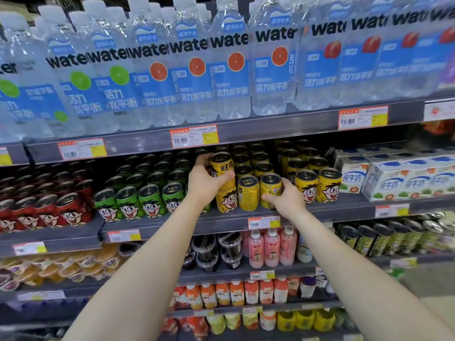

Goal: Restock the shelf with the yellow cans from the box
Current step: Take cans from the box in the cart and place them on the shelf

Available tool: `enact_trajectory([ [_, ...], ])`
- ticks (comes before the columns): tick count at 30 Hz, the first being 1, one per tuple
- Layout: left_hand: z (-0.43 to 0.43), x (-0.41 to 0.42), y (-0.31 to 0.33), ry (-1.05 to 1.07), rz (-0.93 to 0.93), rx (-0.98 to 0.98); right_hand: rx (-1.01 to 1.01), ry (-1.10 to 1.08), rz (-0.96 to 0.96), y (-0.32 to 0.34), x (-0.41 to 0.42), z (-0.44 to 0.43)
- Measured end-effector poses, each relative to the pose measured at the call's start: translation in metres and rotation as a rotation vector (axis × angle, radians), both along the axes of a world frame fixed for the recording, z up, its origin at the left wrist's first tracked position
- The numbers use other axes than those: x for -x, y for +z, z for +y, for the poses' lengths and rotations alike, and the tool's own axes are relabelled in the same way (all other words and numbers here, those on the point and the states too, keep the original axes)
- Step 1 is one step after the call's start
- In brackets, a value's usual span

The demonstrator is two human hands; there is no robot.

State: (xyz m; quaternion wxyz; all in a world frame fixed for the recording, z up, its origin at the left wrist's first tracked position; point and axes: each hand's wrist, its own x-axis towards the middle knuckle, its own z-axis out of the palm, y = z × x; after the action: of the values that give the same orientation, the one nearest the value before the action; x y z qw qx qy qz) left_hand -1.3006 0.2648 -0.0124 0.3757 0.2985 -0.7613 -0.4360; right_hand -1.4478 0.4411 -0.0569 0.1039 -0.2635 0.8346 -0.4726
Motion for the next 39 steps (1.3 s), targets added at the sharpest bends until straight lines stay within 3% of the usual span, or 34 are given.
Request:
enact_trajectory([
  [12, 0.003, 0.002, -0.012, -0.004, -0.005, -0.036, -0.027, -0.059, -0.018, -0.003, -0.006, 0.004],
  [19, 0.027, -0.014, -0.013, 0.078, -0.061, 0.079, 0.031, -0.069, 0.101, -0.006, -0.015, 0.013],
  [24, 0.060, -0.035, -0.022, 0.187, -0.175, 0.188, 0.029, -0.106, 0.222, -0.004, -0.025, 0.023],
  [30, 0.111, -0.066, -0.037, 0.152, -0.358, 0.334, 0.025, 0.041, 0.360, -0.021, -0.053, 0.049],
  [39, 0.178, -0.109, -0.066, -0.115, -0.639, 0.391, -0.312, 0.205, 0.373, -0.030, -0.110, 0.113],
])
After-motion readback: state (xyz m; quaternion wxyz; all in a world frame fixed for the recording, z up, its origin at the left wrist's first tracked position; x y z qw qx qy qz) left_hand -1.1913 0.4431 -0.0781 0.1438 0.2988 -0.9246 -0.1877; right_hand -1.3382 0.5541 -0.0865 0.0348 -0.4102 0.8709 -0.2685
